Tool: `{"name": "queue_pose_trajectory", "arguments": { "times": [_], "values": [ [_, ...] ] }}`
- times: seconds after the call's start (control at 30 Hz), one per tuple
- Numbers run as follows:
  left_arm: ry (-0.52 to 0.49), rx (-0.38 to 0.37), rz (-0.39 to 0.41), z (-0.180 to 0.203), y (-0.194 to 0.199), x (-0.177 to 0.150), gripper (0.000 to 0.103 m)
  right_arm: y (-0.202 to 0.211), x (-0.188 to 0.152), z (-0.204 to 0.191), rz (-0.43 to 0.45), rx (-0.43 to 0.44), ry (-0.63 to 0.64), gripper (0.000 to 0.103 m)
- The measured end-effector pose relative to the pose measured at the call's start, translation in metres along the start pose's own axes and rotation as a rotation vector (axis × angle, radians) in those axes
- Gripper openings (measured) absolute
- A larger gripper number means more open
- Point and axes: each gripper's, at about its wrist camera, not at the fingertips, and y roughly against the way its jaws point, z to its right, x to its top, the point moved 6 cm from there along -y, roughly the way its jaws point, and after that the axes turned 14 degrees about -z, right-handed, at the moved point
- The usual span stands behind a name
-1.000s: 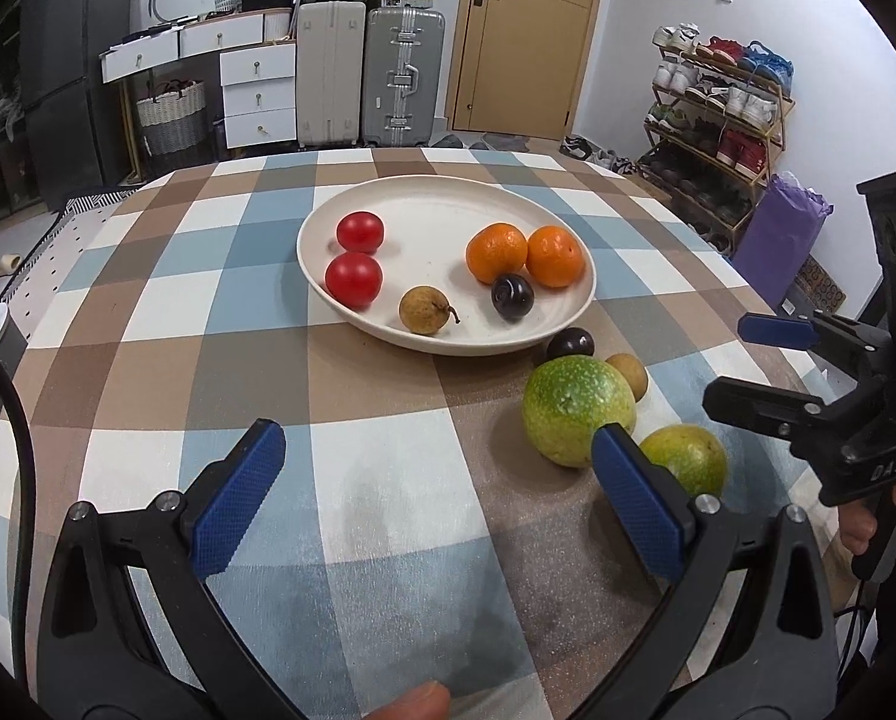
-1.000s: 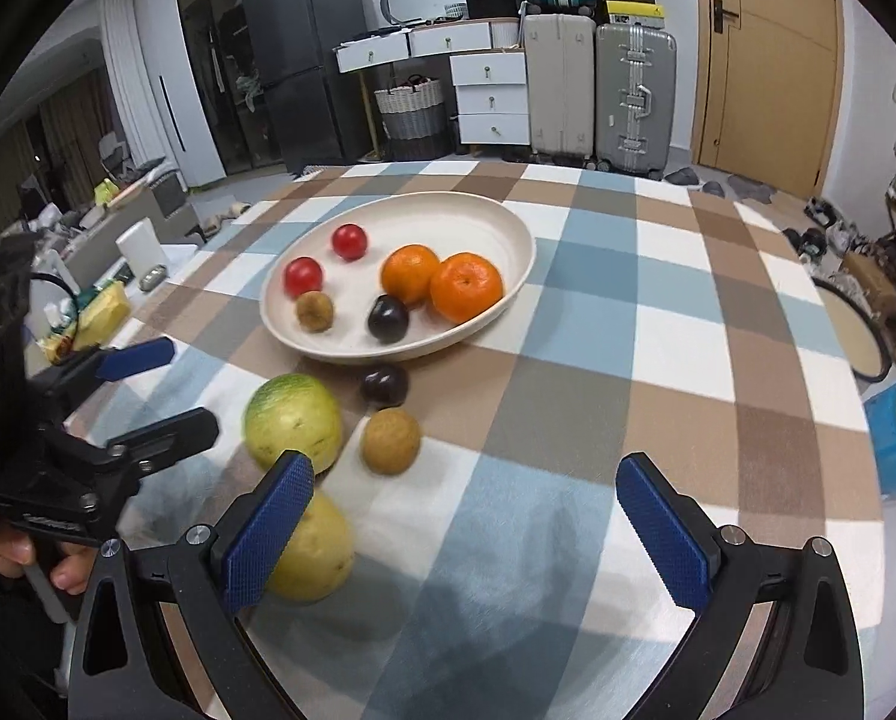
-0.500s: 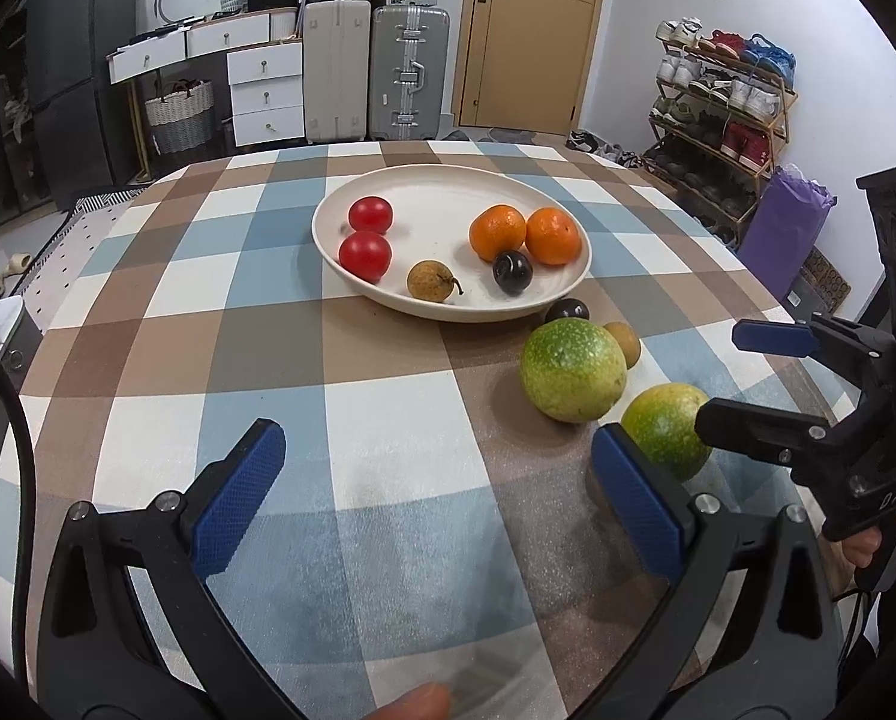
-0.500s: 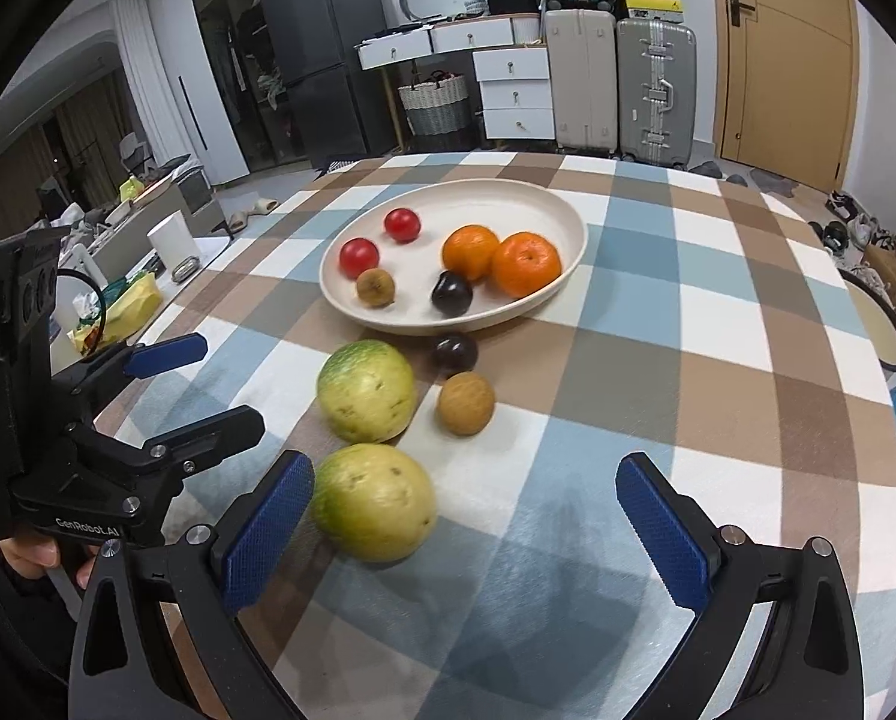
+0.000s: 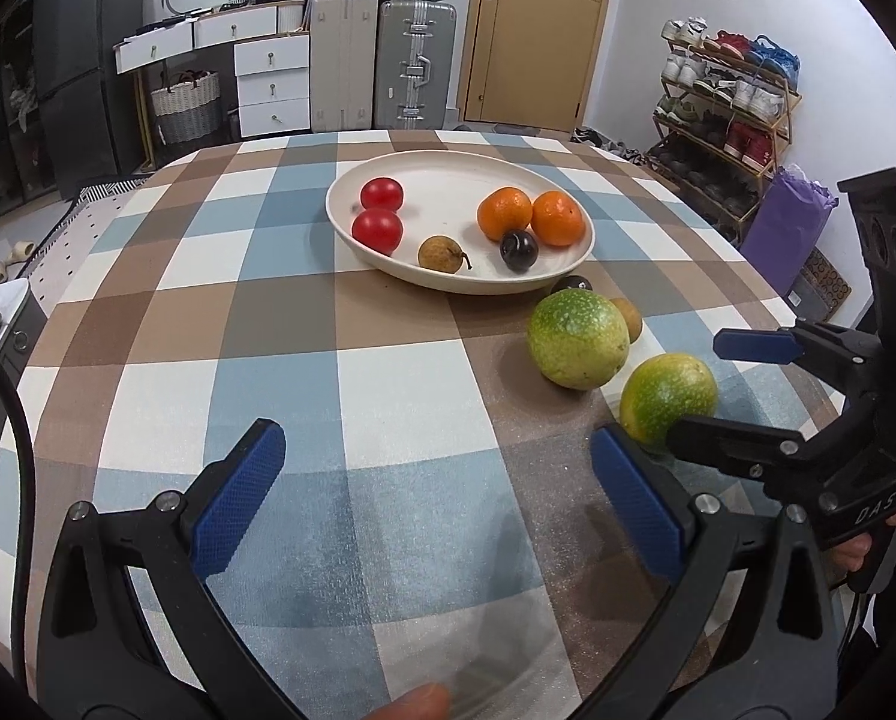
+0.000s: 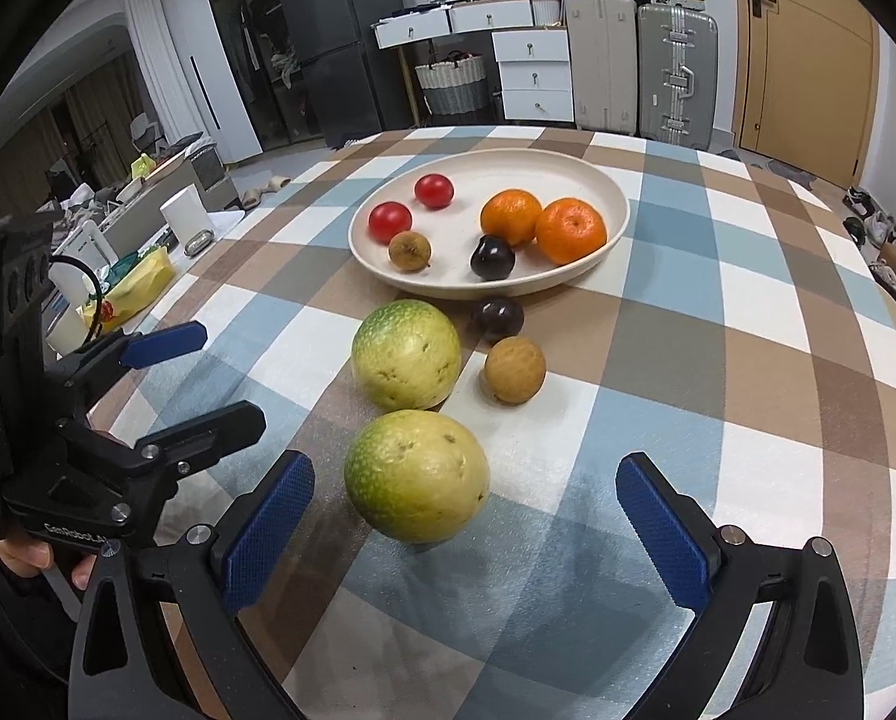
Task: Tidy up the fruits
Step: 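Lower the right gripper around the large yellow-green citrus and close it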
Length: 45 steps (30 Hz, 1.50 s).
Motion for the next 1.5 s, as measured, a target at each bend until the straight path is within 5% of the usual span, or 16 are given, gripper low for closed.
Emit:
{"name": "queue_pose_trajectory", "arguments": {
  "times": [0.8, 1.4, 1.5],
  "values": [
    [0.041, -0.043, -0.053, -0.008, -0.013, -0.002, 0.102, -0.015, -0.004, -0.007, -0.058, -0.032, 0.031, 0.098],
    [0.035, -0.034, -0.071, -0.007, -0.016, -0.002, 0.102, -0.020, -0.003, -0.018, -0.053, -0.014, 0.084, 0.054],
    [0.030, -0.030, -0.072, -0.006, -0.017, -0.002, 0.102, -0.019, -0.004, -0.019, -0.041, -0.017, 0.092, 0.054]
  ]
}}
